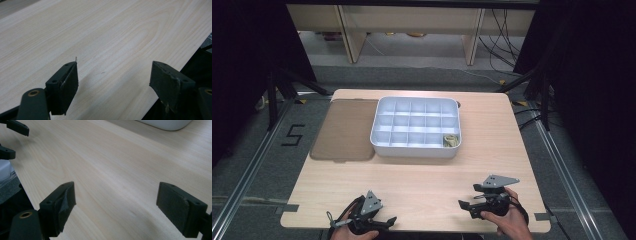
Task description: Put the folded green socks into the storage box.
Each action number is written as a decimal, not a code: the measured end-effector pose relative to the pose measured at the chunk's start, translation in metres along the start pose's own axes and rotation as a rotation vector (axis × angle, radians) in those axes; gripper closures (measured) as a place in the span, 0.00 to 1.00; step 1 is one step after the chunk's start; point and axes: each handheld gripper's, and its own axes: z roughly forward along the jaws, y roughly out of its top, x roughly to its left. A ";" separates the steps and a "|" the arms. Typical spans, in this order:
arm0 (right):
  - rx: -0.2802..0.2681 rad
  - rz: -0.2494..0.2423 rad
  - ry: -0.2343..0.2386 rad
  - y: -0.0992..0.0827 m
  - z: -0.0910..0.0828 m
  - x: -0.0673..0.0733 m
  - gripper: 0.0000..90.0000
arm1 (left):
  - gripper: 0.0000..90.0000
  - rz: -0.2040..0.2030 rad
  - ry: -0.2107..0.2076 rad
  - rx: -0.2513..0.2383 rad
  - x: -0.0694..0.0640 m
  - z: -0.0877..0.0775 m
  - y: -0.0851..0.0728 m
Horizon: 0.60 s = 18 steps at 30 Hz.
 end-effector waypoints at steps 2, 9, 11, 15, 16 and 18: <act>0.004 -0.011 -0.006 -0.003 -0.001 0.001 0.18 | 0.24 0.012 -0.002 0.001 0.001 0.000 0.000; 0.010 -0.008 -0.005 -0.010 -0.003 0.007 0.18 | 0.24 -0.007 -0.008 -0.001 -0.001 0.000 0.000; 0.006 -0.011 -0.013 -0.012 -0.003 0.009 0.18 | 0.24 -0.007 -0.009 -0.001 -0.001 0.000 0.000; 0.007 -0.030 -0.027 -0.016 -0.004 0.012 0.18 | 0.24 -0.007 -0.009 -0.002 -0.001 0.000 0.000; 0.006 -0.044 -0.029 -0.016 -0.004 0.011 0.18 | 0.24 -0.007 -0.008 -0.002 -0.001 0.000 0.000; 0.000 -0.039 -0.012 -0.018 -0.003 0.012 0.18 | 0.24 -0.008 -0.008 -0.001 -0.001 0.000 0.000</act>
